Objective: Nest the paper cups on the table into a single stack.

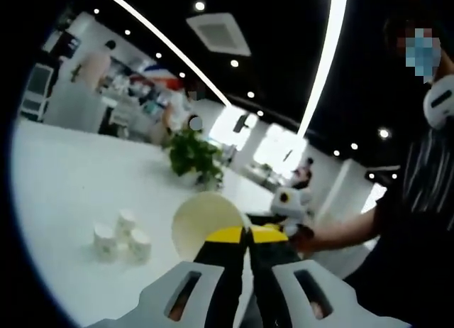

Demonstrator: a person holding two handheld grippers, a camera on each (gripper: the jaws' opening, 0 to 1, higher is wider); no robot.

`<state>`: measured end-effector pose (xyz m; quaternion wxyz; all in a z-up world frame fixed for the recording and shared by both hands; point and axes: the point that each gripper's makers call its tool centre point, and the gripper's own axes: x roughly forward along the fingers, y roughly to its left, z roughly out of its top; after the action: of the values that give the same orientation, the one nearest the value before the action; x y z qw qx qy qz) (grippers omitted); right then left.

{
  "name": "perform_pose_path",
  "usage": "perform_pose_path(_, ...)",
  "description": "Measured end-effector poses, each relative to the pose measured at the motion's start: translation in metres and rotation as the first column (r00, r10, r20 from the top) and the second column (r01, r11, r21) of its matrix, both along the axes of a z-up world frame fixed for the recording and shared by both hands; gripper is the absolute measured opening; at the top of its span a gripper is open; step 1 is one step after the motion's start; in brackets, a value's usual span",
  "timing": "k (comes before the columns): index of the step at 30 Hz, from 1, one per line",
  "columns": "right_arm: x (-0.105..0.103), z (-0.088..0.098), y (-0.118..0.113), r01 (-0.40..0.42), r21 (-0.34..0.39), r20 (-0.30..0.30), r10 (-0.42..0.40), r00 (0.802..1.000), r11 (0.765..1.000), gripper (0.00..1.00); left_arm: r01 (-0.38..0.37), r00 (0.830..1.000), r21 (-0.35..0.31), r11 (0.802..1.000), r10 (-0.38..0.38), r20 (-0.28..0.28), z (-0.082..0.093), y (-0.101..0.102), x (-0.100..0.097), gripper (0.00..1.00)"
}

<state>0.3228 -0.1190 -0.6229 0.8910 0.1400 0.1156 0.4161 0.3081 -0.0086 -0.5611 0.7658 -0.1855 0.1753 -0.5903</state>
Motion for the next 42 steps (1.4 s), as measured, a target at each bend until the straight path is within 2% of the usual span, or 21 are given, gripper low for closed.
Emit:
perform_pose_path(3, 0.002, 0.0, -0.005, 0.024, 0.026, -0.013, -0.024, 1.0, 0.999, 0.6, 0.007, 1.0, 0.026, 1.0, -0.008, 0.004, -0.004, 0.0, -0.001, 0.0)
perform_pose_path(6, 0.004, -0.005, -0.01, 0.039, -0.031, -0.004, -0.039, 0.999, 0.999, 0.64, 0.017, 1.0, 0.043, 0.999, -0.018, 0.009, -0.006, 0.0, -0.002, 0.0)
perform_pose_path(15, 0.008, -0.014, -0.023, 0.081, -0.051, -0.021, -0.082, 0.996, 0.995, 0.78, 0.042, 0.998, 0.105, 0.994, -0.047, 0.046, -0.01, -0.006, -0.006, 0.0)
perform_pose_path(18, 0.01, -0.015, -0.026, 0.086, -0.05, -0.026, -0.088, 0.996, 0.995, 0.86, 0.04, 0.998, 0.106, 0.994, -0.045, 0.047, -0.011, -0.006, -0.006, 0.0)
perform_pose_path(21, 0.012, -0.017, -0.029, 0.101, -0.062, -0.028, -0.103, 0.994, 0.993, 0.99, 0.04, 0.998, 0.111, 0.993, -0.046, 0.051, -0.011, -0.006, -0.006, 0.0)
perform_pose_path(22, 0.013, -0.023, -0.033, 0.108, -0.104, -0.041, -0.113, 0.993, 0.989, 0.99, 0.04, 0.998, 0.113, 0.993, -0.046, 0.049, -0.012, -0.006, -0.006, 0.0)
perform_pose_path(23, 0.015, -0.02, -0.031, 0.101, -0.1, -0.013, -0.103, 0.995, 0.99, 1.0, 0.04, 0.998, 0.113, 0.993, -0.046, 0.048, -0.012, -0.006, -0.006, 0.0)
perform_pose_path(24, 0.013, -0.022, -0.03, 0.093, -0.104, -0.026, -0.096, 0.995, 0.99, 1.0, 0.039, 0.998, 0.116, 0.992, -0.045, 0.048, -0.013, -0.005, -0.005, 0.0)
perform_pose_path(29, 0.011, -0.026, -0.024, 0.067, -0.16, -0.009, -0.07, 0.998, 0.985, 1.0, 0.044, 0.997, 0.141, 0.989, -0.052, 0.056, -0.016, -0.005, -0.006, 0.0)
perform_pose_path(33, 0.011, -0.027, -0.024, 0.063, -0.177, -0.003, -0.065, 0.998, 0.982, 1.0, 0.047, 0.995, 0.152, 0.987, -0.06, 0.078, -0.012, -0.005, -0.007, 0.0)
perform_pose_path(38, 0.012, -0.03, -0.027, 0.067, -0.192, -0.003, -0.069, 0.998, 0.979, 1.0, 0.067, 0.985, 0.243, 0.968, -0.103, 0.138, -0.015, -0.006, -0.007, 0.0)
perform_pose_path(42, 0.012, -0.032, -0.026, 0.06, -0.249, 0.023, -0.056, 0.998, 0.967, 1.0, 0.103, 0.971, 0.316, 0.943, -0.164, 0.175, -0.023, -0.008, -0.011, 0.0)
